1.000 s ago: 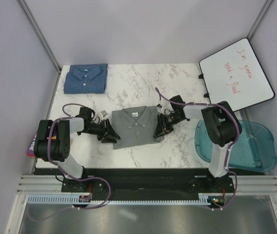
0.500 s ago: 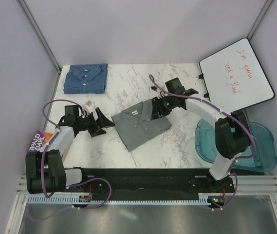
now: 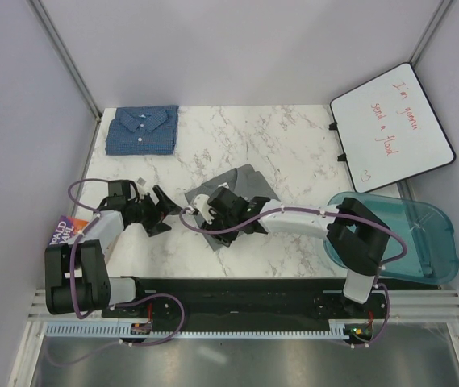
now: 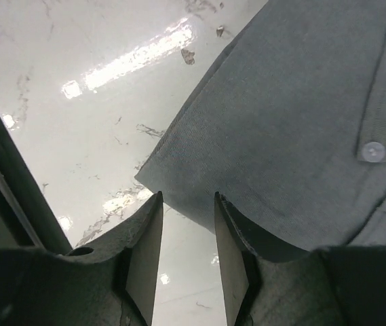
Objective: Fold and stack the long sleeve shirts
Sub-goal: Neatly place the folded shirt to the corner
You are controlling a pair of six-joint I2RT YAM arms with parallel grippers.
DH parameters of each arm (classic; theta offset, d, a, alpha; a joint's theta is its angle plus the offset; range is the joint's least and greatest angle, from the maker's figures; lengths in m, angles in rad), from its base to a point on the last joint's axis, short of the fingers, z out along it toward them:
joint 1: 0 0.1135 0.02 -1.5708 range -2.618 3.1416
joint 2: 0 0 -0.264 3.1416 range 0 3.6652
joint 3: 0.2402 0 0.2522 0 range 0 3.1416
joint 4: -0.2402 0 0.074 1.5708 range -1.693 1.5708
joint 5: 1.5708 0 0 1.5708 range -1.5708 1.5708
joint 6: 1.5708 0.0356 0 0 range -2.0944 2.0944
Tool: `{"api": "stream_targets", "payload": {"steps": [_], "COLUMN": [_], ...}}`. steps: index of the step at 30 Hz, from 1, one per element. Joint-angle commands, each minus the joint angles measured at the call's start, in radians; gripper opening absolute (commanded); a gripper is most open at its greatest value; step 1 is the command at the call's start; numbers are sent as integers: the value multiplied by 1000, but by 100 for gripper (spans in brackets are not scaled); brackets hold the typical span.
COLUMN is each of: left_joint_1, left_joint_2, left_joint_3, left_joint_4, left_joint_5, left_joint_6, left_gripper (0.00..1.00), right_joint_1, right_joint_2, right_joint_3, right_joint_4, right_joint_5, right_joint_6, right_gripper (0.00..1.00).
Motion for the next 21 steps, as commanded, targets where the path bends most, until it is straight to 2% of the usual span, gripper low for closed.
{"api": "stream_targets", "payload": {"steps": [1,8,14,21], "left_joint_1": [3,3,2,2], "left_joint_2": [-27,-53,-58,-44], "left_joint_3": [-4,-24,-33,-47], "left_joint_4": [11,14,19,60], "left_joint_5": [-31,-69,-77,-90], "left_joint_6": [-32,-20,-25,-29], "left_gripper": [91,91,91,91], "right_joint_1": [22,41,56,65], "right_joint_2": [51,101,81,167], "right_joint_3": [51,71,92,92], "right_joint_4": [40,42,26,45], "right_joint_5": [52,17,12,17], "right_joint_6": [0,52,66,77], "right_gripper": [45,41,45,49]}}
